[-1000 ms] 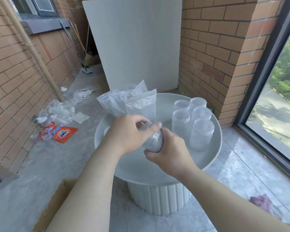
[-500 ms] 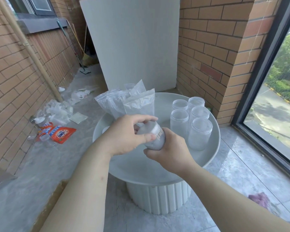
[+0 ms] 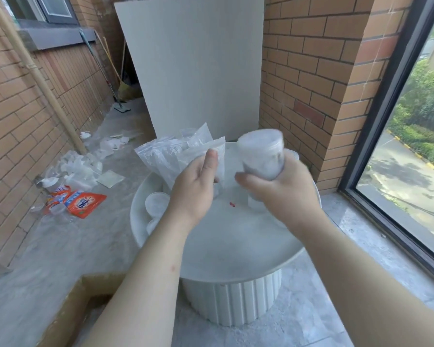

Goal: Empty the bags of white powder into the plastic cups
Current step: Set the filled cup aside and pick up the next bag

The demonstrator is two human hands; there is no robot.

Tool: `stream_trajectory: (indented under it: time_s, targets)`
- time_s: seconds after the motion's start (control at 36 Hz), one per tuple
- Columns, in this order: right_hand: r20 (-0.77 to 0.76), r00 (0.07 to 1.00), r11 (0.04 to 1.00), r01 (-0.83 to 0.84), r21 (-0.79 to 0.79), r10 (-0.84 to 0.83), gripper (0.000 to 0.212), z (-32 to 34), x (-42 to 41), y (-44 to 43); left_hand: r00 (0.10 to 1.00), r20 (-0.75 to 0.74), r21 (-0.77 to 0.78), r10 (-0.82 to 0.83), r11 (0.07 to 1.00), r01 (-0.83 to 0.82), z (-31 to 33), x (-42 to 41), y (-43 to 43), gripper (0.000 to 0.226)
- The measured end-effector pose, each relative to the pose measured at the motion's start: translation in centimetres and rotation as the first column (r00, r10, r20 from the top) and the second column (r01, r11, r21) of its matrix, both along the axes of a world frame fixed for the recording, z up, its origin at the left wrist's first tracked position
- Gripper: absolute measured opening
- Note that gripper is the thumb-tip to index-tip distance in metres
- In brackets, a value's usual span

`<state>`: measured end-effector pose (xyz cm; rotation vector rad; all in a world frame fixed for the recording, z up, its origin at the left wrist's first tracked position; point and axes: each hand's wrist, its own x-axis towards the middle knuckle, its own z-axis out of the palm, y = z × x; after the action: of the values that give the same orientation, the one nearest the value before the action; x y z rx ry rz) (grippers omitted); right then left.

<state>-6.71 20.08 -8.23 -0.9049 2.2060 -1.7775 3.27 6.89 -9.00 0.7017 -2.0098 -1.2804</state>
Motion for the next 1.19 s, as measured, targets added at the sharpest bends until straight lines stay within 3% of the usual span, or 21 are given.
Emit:
stream_trajectory:
  time_s: [0.11, 0.25, 0.42, 0.44, 0.56, 0.69, 0.78, 0.86, 1.03, 1.19]
  targets:
    - [-0.014, 0.993, 0.99, 0.12, -0.069, -0.121, 0.039, 0.9, -3.2, 1.4, 0.997, 0.072, 0.1, 0.009, 0.995, -0.016, -1.9, -2.3, 0.8, 0.043]
    - [0.119, 0.98, 0.975, 0.173, -0.14, -0.157, 0.036, 0.1, -6.4, 2.6, 0.992, 0.127, 0.157, -0.009, 0.988, -0.011, -3.4, -4.9, 1.8, 0.056]
    - [0.328, 0.942, 0.973, 0.139, -0.186, -0.072, 0.035, -2.0, -8.5, 2.6, 0.992, 0.129, 0.211, -0.001, 0.977, -0.026, -4.7, -7.4, 2.3, 0.036]
    - [0.347, 0.936, 0.974, 0.132, -0.186, -0.061, 0.035, -2.3, -8.6, 2.5, 0.991, 0.135, 0.234, -0.015, 0.972, -0.017, -5.0, -7.6, 2.2, 0.042]
    - [0.38, 0.925, 0.98, 0.083, -0.183, -0.007, 0.035, -2.8, -9.0, 2.5, 0.988, 0.146, 0.32, -0.053, 0.947, 0.003, -7.2, -9.4, 1.2, 0.103]
    - [0.426, 0.903, 0.979, 0.044, -0.201, 0.046, 0.032, -3.5, -8.9, 2.1, 0.992, 0.118, 0.38, -0.036, 0.925, -0.012, -7.9, -10.5, 0.8, 0.097]
    - [0.436, 0.897, 0.978, 0.017, -0.209, 0.077, 0.038, -3.8, -8.7, 1.7, 0.991, 0.124, 0.402, -0.047, 0.916, -0.007, -9.5, -11.1, 0.0, 0.113]
    - [0.431, 0.895, 0.974, -0.014, -0.224, 0.112, 0.046, -3.9, -8.4, 1.3, 0.99, 0.135, 0.412, -0.032, 0.911, -0.026, -8.9, -10.7, 0.0, 0.102]
    - [0.433, 0.884, 0.967, -0.075, -0.245, 0.178, 0.031, -4.0, -7.4, 0.7, 0.99, 0.137, 0.408, 0.019, 0.91, -0.074, -6.6, -9.0, 0.5, 0.093]
    - [0.448, 0.858, 0.961, -0.165, -0.223, 0.251, 0.053, -4.3, -6.0, -0.2, 0.985, 0.148, 0.409, 0.085, 0.902, -0.14, -5.7, -7.1, -0.9, 0.069]
